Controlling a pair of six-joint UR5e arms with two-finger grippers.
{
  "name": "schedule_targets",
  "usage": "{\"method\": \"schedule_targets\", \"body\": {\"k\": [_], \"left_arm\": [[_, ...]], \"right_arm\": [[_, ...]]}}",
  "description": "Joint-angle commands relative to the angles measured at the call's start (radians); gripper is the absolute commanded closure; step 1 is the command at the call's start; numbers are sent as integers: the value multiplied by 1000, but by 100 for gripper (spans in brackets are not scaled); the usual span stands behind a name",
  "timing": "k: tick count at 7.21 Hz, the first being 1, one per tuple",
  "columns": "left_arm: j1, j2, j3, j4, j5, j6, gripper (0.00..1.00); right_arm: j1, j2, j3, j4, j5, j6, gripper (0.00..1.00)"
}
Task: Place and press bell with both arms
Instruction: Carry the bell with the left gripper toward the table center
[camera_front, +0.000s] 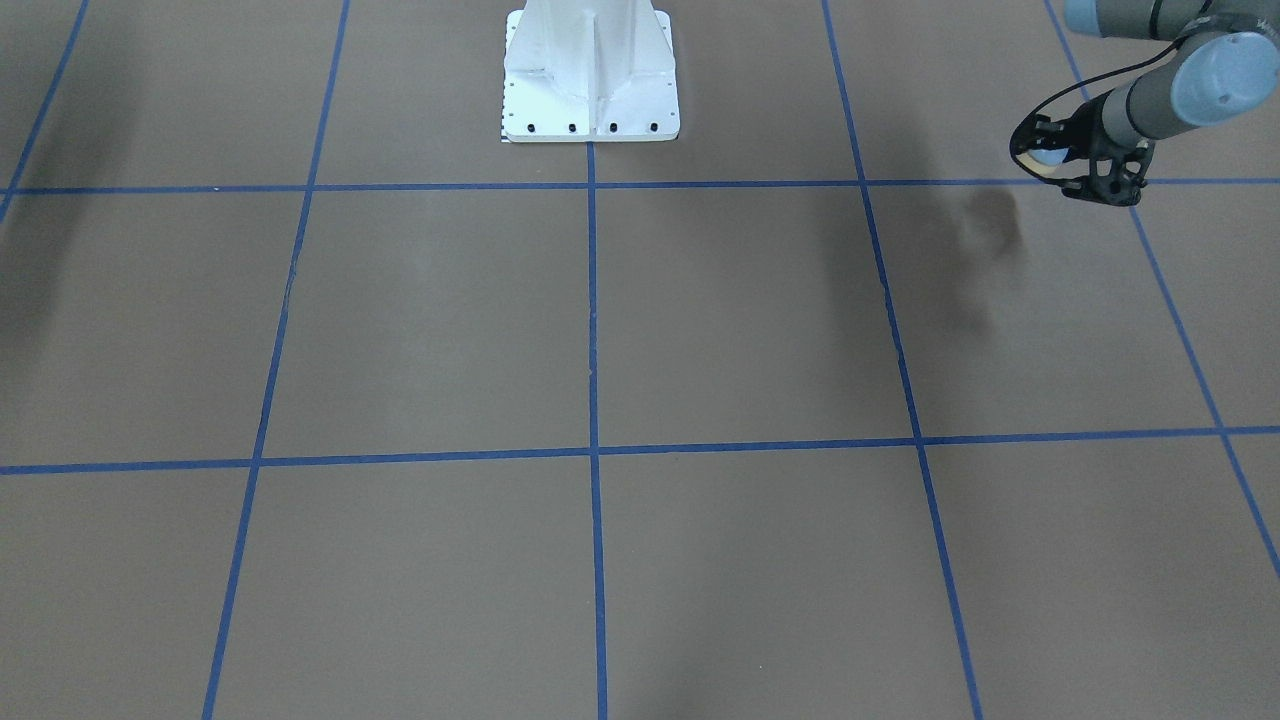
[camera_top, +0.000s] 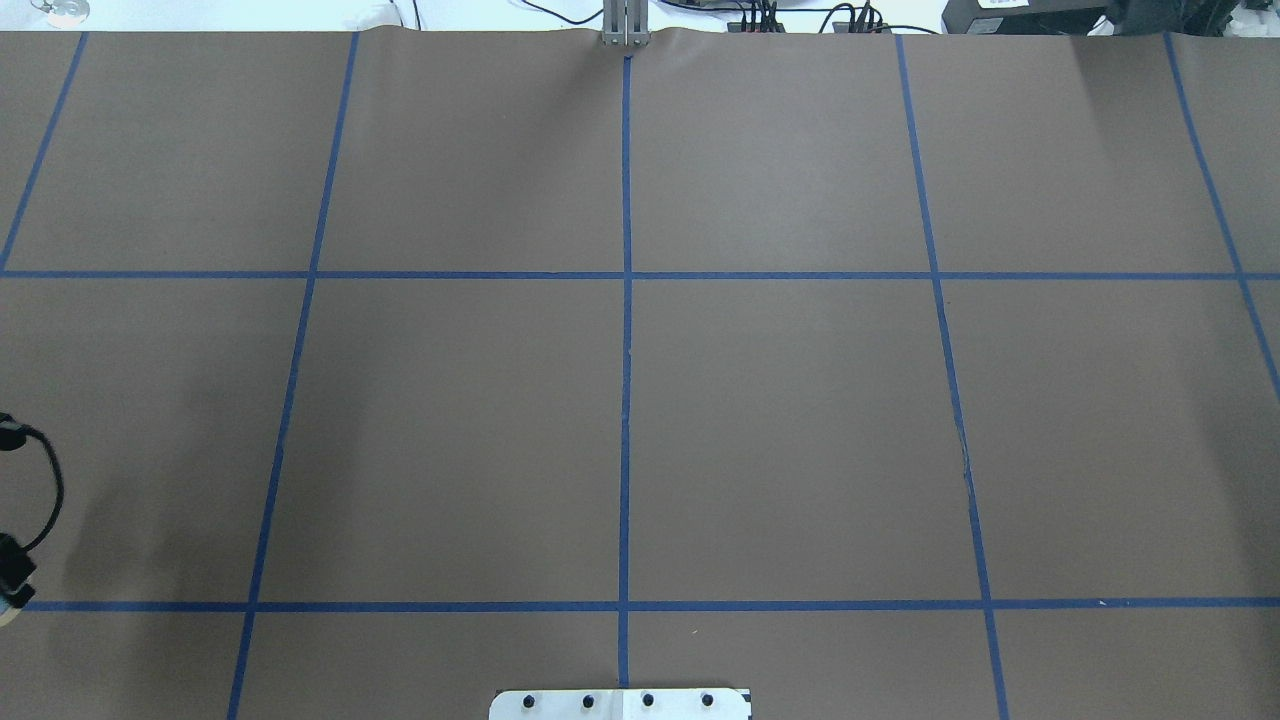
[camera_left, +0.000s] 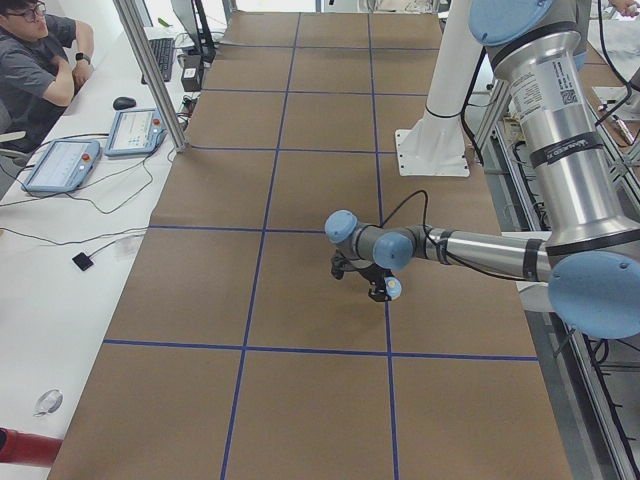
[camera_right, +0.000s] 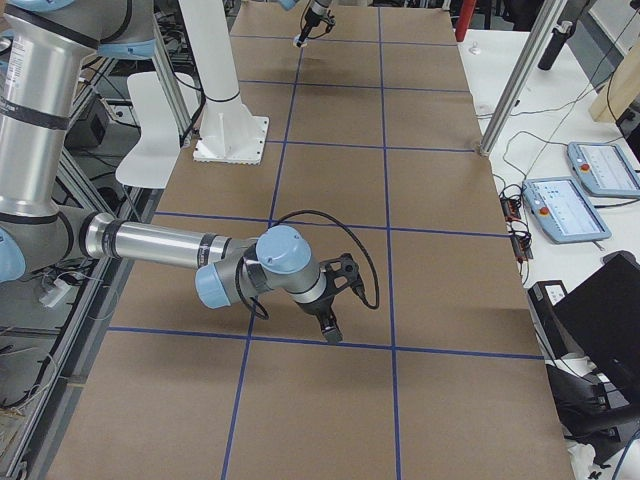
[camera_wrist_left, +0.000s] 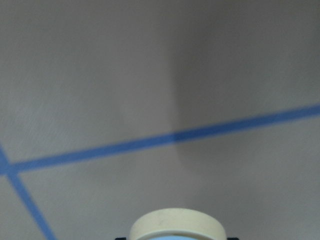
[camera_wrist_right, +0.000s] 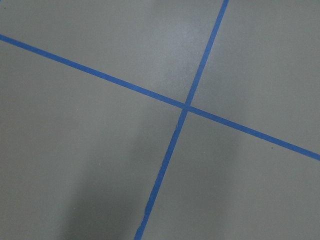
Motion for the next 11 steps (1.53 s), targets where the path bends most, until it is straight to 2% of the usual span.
{"method": "schedule_targets", "body": {"k": [1, 3, 4, 6, 7, 9, 10, 11], "left_arm": [[-18, -275, 1, 268, 6, 0, 95], [-18, -535, 36, 501, 9, -5, 95], [-14, -661, 91, 542, 9, -79, 95], [34, -939, 309, 528, 4, -237, 95], [52, -1065, 456, 463, 4, -294, 95], [78, -1257, 775, 191, 4, -479, 95], [94, -1300, 882, 89, 6, -527, 95], [103, -1333, 940, 64, 9, -535, 95]], "right_arm": [[0, 0, -2, 0, -2, 0, 0], [0, 0, -3, -6, 0, 3, 0], [0, 1, -3, -8, 0, 3, 0], [0, 0, -5, -11, 0, 5, 0], [0, 1, -6, -12, 0, 5, 0], [0, 3, -11, -13, 0, 11, 0], [0, 1, -12, -13, 0, 11, 0], [0, 1, -14, -13, 0, 11, 0]]}}
